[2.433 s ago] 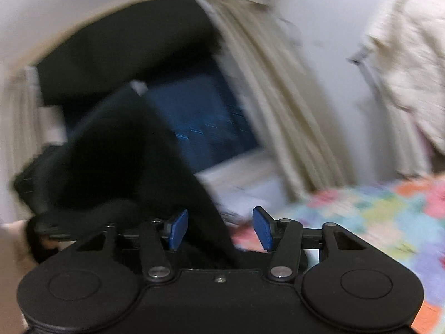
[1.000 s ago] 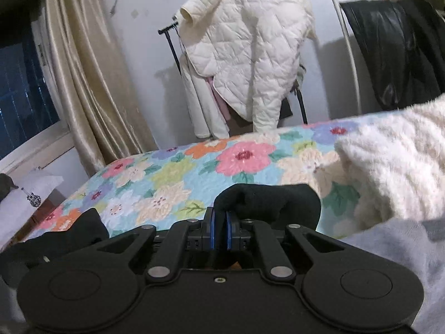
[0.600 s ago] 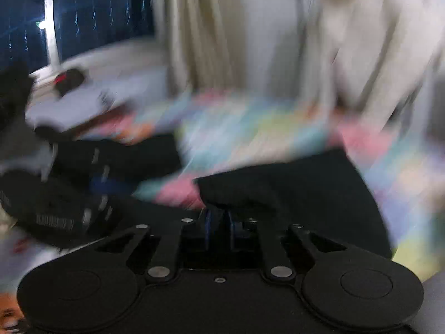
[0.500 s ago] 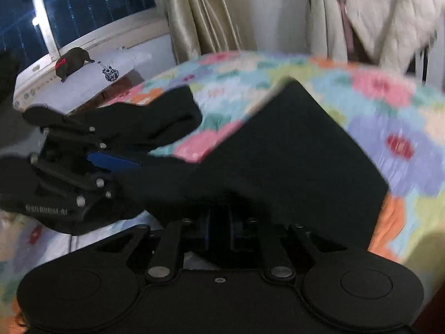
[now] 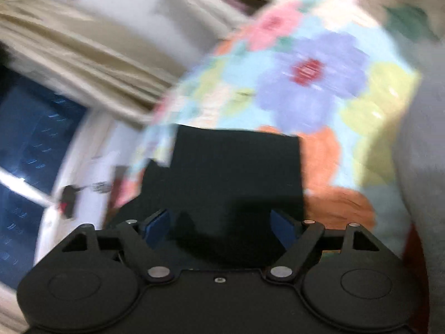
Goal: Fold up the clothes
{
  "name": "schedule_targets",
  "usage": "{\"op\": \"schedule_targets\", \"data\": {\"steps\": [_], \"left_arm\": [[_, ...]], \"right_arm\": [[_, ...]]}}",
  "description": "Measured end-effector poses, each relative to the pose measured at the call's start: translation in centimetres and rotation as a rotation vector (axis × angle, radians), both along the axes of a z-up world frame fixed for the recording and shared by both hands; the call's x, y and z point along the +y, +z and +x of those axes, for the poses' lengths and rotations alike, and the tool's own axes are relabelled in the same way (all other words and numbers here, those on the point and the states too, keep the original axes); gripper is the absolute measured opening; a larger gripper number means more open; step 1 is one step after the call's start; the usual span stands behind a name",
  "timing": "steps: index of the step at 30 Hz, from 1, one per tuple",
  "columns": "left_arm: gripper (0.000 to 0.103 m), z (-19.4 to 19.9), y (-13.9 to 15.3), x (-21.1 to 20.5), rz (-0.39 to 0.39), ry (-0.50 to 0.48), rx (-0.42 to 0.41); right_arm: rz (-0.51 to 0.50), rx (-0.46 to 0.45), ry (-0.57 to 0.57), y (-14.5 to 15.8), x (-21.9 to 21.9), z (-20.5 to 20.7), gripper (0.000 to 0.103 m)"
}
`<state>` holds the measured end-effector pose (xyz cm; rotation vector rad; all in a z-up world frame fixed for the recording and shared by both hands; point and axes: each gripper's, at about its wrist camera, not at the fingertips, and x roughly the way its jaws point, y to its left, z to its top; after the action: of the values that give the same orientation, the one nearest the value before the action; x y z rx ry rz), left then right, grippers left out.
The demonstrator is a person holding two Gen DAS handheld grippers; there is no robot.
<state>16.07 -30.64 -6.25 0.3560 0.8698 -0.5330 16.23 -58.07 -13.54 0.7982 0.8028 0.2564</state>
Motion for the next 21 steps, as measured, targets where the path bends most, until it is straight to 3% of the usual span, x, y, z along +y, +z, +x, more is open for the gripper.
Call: {"op": "schedule_targets", "data": {"steps": [5, 7, 10, 11, 16, 18, 21], "left_arm": [[0.044, -1.7, 1.8, 2.6, 0.005, 0.048, -0.063], [0.047, -2.6, 2.6, 3.5, 0.023, 0.067, -0.102], [0.048, -3.9, 3.6, 5.0, 0.039, 0.091, -0.152], [0.048, -4.3, 3.9, 5.5, 0.045, 0.1, -0.164], [0.048, -6.4, 5.4, 9.3, 0.081, 0.164, -0.214], [0.049, -7.1, 5.6, 11.0, 0.08, 0.198, -0.203], [0.049, -7.9, 5.4, 13.3, 0.085, 0.25, -0.195]], "right_arm": [[-0.197, -0.051, 0.024, -0.8, 3.5, 1.4, 0.082], [-0.327, -0.102, 0.044, -0.6, 4.8, 1.5, 0.062], [-0.394, -0.173, 0.009, 0.6, 5.2, 0.8, 0.018], [-0.428, -0.206, -0.003, 1.7, 5.3, 0.4, 0.012], [-0.781, -0.412, -0.091, 10.0, 5.5, -3.3, 0.007], [-0.834, -0.446, -0.13, 12.3, 4.3, -4.3, 0.007], [-0.863, -0.35, -0.087, 12.5, 1.7, -3.2, 0.01]]}}
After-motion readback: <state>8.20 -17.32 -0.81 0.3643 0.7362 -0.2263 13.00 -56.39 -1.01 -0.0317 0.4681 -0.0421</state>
